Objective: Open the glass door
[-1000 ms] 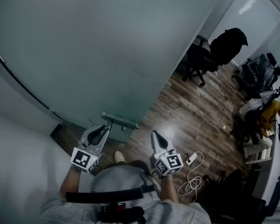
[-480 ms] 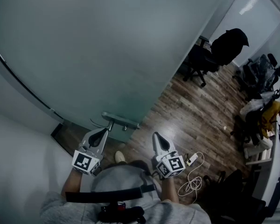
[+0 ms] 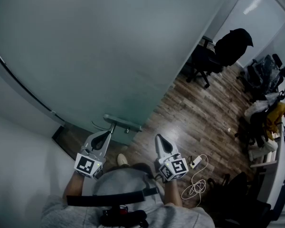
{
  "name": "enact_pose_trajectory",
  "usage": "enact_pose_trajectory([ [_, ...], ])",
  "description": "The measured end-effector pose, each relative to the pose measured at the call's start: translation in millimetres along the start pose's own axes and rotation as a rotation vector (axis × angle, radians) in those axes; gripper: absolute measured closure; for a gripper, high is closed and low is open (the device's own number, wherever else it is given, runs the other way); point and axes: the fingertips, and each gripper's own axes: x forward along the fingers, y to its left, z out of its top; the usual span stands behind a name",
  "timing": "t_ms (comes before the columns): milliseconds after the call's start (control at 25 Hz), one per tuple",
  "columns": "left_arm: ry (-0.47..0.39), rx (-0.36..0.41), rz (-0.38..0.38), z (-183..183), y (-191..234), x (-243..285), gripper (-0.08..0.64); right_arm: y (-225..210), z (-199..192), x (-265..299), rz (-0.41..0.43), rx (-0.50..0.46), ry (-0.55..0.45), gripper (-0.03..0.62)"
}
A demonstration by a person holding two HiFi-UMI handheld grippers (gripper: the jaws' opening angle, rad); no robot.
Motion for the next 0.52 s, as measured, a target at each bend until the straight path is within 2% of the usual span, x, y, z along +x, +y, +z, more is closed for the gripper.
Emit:
enact_pose_trajectory([
  [520,0.009,0.018,0.005,2.5,-1.5,-0.3,0.555,-3.1,1.8,-2.2,-0.006,0.001,0.000,0.591],
])
